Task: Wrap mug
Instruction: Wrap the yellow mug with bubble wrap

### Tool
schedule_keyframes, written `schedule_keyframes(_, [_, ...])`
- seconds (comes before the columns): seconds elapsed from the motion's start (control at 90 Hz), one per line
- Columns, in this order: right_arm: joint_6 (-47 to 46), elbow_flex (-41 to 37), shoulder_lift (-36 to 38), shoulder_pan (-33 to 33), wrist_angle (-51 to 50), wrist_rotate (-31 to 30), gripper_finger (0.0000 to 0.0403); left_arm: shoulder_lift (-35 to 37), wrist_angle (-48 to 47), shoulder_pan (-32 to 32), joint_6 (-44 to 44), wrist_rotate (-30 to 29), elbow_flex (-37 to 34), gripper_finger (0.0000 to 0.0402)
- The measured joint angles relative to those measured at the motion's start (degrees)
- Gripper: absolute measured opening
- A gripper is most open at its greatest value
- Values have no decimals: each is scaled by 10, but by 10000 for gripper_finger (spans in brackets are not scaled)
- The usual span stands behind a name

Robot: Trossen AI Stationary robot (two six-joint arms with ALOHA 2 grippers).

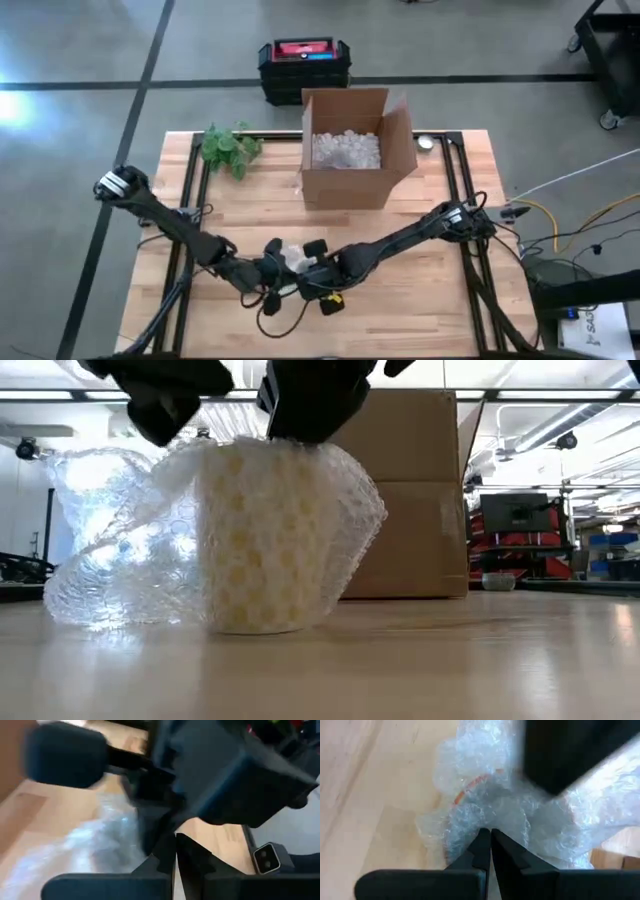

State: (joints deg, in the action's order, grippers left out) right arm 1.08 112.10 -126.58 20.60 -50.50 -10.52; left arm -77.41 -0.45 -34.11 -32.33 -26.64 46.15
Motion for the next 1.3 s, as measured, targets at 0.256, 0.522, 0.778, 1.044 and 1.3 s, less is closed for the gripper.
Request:
schedule_keyframes(0.256, [2, -1, 0, 0, -1, 0, 2, 53, -296, -31, -183, -3, -15, 0])
schedule_keyframes(0.522, [12, -1, 0, 0, 0, 0, 2, -33, -73, -88, -265, 53, -135, 0])
schedule_keyframes(0.778, [19, -2, 0, 0, 9, 0, 2, -126, 112, -70, -208, 19, -121, 0])
schedule_keyframes(1.044, [19, -6, -1, 0, 19, -1, 2, -75, -14, -52, -48, -112, -22, 0])
schedule_keyframes(1.3, [19, -22, 0, 0, 46, -2, 2, -94, -15, -5, 22, -95, 18, 0])
